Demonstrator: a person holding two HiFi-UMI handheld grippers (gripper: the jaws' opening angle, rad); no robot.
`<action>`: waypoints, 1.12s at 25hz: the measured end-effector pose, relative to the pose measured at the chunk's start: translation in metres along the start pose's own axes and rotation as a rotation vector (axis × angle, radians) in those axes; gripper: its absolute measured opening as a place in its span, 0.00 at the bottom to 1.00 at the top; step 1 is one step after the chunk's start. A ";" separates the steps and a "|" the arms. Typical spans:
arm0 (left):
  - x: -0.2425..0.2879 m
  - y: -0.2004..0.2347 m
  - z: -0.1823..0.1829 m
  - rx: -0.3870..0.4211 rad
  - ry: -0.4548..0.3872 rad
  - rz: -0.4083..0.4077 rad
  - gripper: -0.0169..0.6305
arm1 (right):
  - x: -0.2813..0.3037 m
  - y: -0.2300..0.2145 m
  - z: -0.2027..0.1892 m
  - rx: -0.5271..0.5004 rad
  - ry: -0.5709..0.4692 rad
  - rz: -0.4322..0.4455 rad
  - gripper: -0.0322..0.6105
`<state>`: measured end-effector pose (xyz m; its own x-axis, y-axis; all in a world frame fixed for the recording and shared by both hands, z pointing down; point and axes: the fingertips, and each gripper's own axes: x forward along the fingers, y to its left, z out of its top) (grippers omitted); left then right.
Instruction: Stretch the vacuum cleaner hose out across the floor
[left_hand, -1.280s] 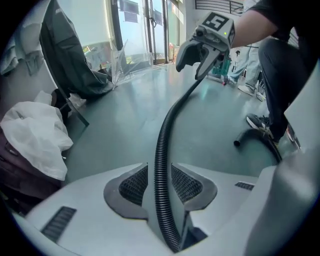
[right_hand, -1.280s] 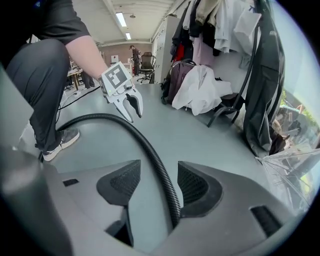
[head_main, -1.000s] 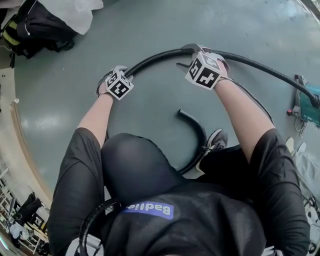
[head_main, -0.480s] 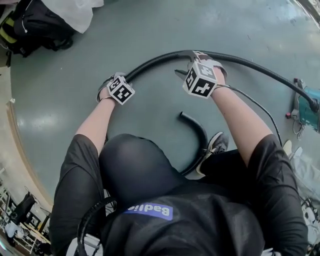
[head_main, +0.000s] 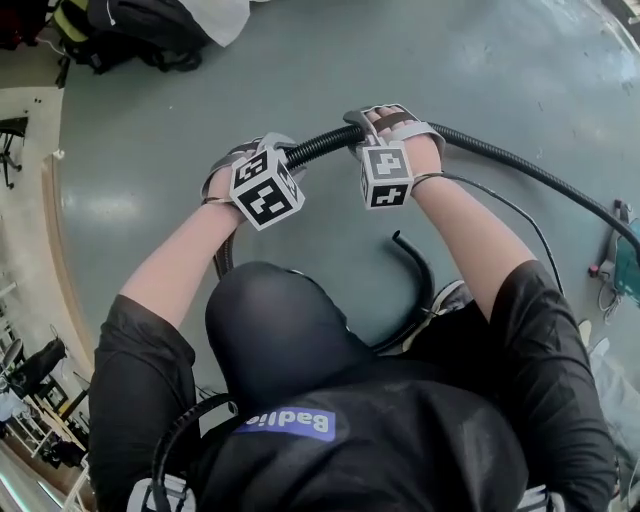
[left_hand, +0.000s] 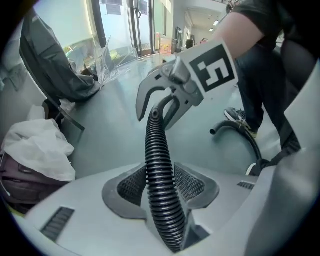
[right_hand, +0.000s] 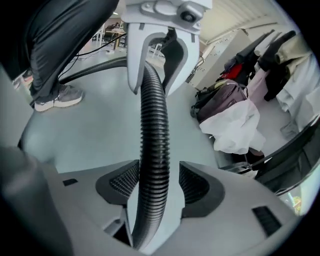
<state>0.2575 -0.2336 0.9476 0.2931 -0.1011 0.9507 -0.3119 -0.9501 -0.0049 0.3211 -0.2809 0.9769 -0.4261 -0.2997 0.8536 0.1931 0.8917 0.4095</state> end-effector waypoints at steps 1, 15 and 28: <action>-0.008 -0.003 0.004 0.006 -0.009 0.000 0.30 | 0.001 -0.003 0.007 0.003 -0.013 -0.009 0.41; -0.064 0.039 -0.009 -0.104 -0.202 0.352 0.42 | -0.025 -0.092 0.018 0.306 0.005 -0.133 0.32; -0.047 0.026 -0.084 -0.313 -0.134 0.287 0.39 | -0.041 -0.141 0.004 0.371 0.075 -0.176 0.38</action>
<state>0.1598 -0.2287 0.9293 0.2628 -0.4048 0.8758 -0.6504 -0.7448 -0.1491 0.3079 -0.3927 0.8831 -0.3558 -0.4698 0.8079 -0.2139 0.8824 0.4190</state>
